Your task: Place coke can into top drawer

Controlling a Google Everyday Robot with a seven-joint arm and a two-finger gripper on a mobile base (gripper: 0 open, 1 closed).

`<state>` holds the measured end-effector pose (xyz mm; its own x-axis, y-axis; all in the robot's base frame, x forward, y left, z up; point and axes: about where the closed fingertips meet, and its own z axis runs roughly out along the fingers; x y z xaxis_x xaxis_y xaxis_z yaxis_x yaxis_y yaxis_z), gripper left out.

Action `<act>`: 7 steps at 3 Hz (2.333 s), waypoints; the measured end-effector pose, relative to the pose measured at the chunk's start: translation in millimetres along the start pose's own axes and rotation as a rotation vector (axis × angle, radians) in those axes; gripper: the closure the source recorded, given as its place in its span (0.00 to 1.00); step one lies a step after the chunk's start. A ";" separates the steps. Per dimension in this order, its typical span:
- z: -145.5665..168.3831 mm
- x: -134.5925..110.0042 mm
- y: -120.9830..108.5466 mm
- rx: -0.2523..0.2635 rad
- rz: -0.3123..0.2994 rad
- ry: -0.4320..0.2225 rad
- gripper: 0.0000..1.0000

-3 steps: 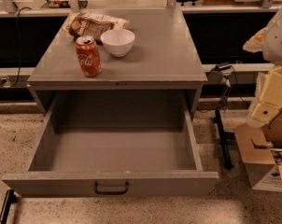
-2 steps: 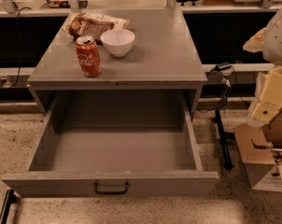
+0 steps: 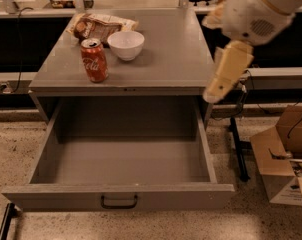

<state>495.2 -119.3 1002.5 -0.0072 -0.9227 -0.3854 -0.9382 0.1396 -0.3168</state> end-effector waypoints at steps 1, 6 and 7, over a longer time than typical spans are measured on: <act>15.0 -83.7 -37.6 0.052 -0.096 -0.159 0.00; 191.5 -164.7 -136.1 0.104 0.174 -0.650 0.00; 211.5 -184.8 -152.5 0.119 0.207 -0.741 0.00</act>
Offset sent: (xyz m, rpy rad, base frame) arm 0.0346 0.0657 0.0235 0.0976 -0.0812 0.0994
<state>712.9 106.0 938.7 0.0939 -0.3986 -0.9123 -0.8994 0.3590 -0.2495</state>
